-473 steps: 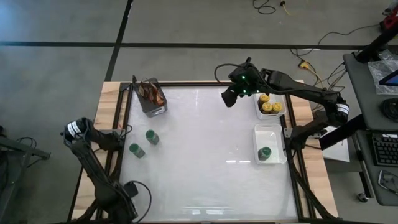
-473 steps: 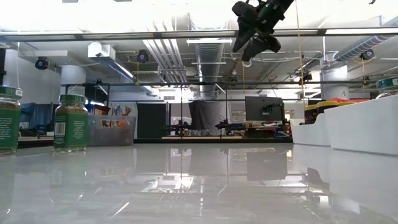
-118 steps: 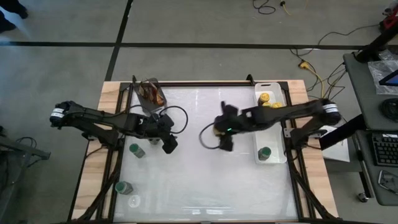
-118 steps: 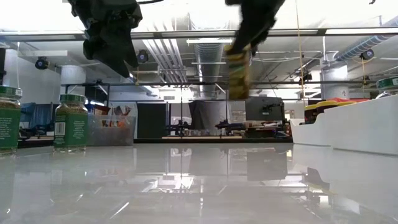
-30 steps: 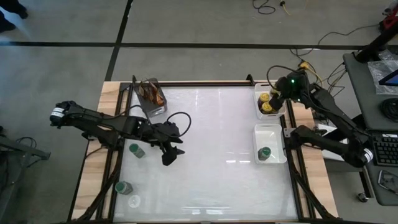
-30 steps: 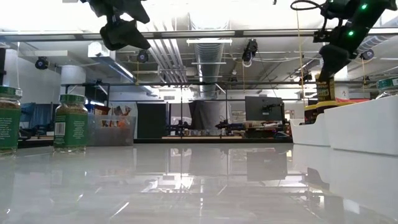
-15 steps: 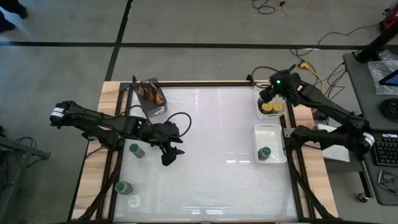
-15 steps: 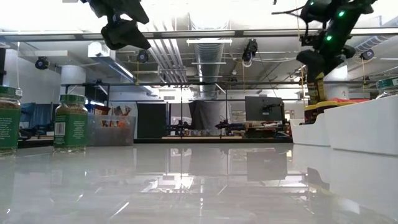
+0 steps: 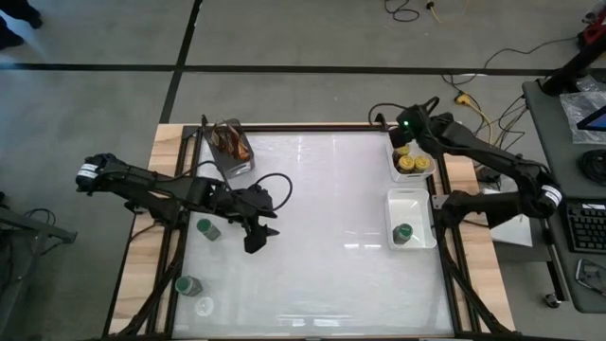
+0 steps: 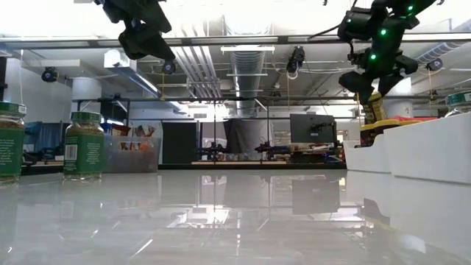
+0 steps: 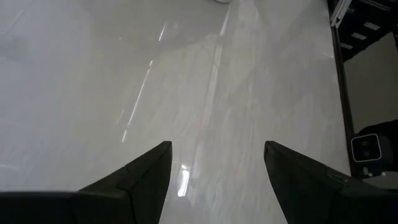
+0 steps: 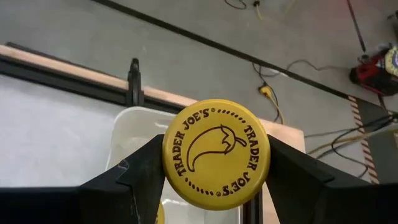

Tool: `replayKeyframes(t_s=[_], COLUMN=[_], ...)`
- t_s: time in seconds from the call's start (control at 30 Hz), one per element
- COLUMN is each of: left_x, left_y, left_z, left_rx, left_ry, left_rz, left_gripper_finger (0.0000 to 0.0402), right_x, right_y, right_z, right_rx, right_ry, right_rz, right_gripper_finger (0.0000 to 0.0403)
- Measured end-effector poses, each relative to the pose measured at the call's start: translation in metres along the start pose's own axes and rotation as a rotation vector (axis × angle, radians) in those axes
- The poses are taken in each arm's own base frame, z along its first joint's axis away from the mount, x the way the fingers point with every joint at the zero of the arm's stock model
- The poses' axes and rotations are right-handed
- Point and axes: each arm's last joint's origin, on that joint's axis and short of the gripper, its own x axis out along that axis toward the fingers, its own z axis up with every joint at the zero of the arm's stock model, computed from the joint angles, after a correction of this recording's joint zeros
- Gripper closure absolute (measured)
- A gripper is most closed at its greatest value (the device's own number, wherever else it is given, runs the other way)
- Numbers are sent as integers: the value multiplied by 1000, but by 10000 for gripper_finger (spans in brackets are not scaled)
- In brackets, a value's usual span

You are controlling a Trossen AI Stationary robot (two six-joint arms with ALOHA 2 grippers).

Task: Sort spices by type
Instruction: Put the yellow seasoning bottle into the top white bin

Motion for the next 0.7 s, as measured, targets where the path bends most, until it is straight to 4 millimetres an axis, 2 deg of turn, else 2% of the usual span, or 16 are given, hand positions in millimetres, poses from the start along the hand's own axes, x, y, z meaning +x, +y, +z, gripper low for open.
replayKeyframes(t_s=[0.27, 0.7], left_x=[0, 0], left_y=[1, 2], left_z=[-2, -4], left_rx=[44, 76], left_ry=[23, 42], left_rz=[10, 15], left_gripper_finger=[162, 162], right_x=[9, 43], right_y=[8, 23], right_z=[-4, -2], right_rx=[49, 187], right_ry=[83, 165], right_rz=[41, 36], right_gripper_finger=[179, 179])
